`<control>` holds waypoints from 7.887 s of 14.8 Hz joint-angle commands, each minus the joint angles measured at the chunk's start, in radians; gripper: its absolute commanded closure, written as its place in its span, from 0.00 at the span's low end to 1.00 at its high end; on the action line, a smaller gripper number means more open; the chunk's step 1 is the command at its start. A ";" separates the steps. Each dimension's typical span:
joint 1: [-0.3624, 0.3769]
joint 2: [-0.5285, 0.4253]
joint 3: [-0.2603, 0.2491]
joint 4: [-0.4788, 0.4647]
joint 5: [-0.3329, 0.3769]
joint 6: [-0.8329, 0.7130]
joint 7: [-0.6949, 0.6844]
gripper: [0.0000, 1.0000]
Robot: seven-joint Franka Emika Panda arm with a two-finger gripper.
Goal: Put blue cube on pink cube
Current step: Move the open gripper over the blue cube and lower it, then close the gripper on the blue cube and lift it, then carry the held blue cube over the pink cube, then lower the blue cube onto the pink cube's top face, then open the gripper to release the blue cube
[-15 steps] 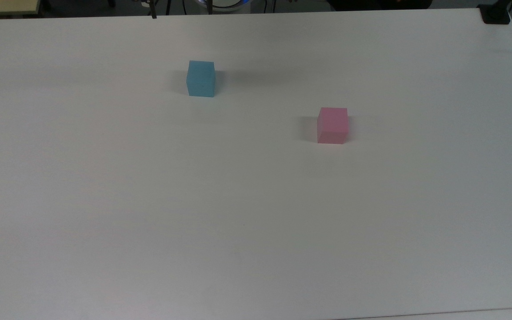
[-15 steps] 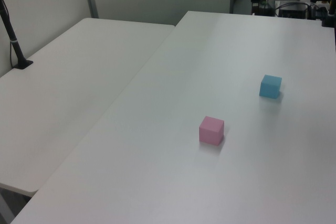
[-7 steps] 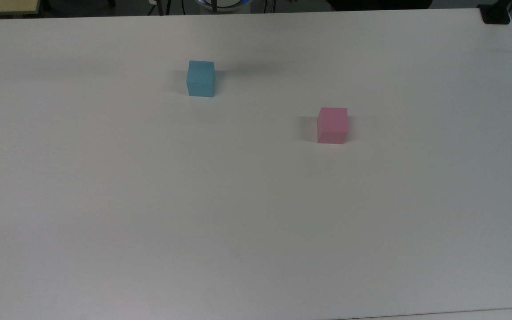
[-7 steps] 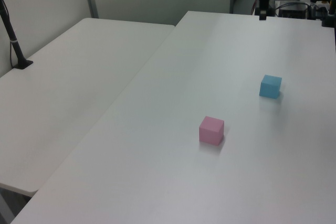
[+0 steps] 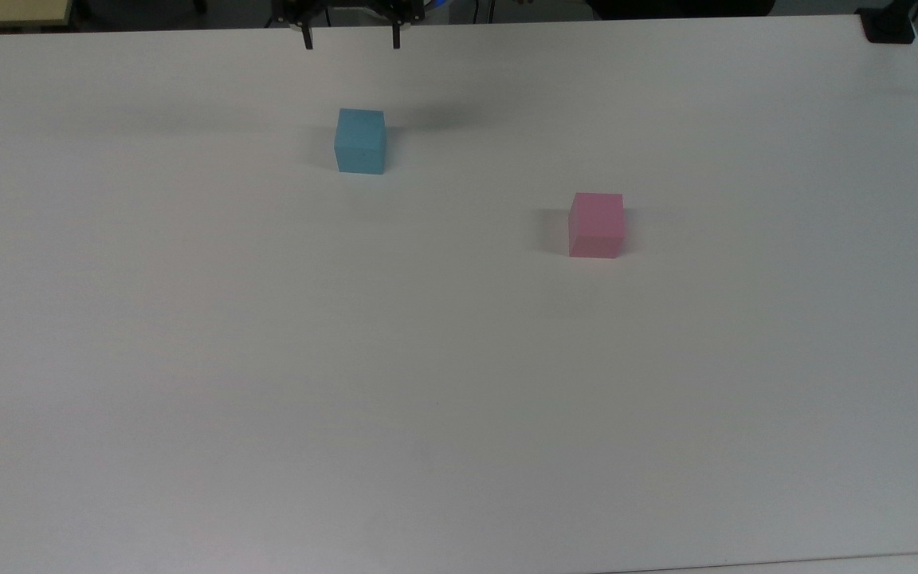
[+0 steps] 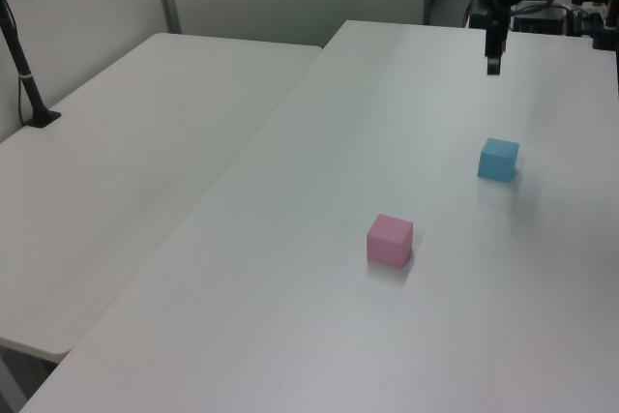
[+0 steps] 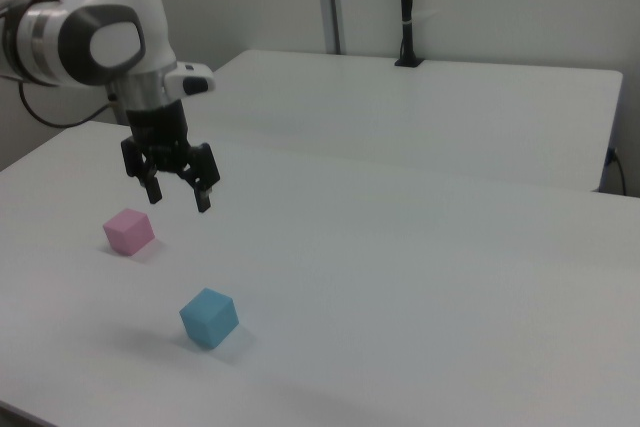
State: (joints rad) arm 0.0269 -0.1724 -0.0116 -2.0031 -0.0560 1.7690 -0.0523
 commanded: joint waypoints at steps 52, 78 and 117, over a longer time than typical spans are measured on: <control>-0.016 0.130 0.015 -0.212 -0.107 0.253 0.129 0.50; 0.010 0.278 0.358 0.202 0.055 0.184 0.491 0.50; -0.044 0.298 0.348 0.448 -0.050 -0.063 0.524 0.00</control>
State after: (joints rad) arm 0.0489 0.2366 0.3461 -1.5436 -0.1545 1.7944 0.5905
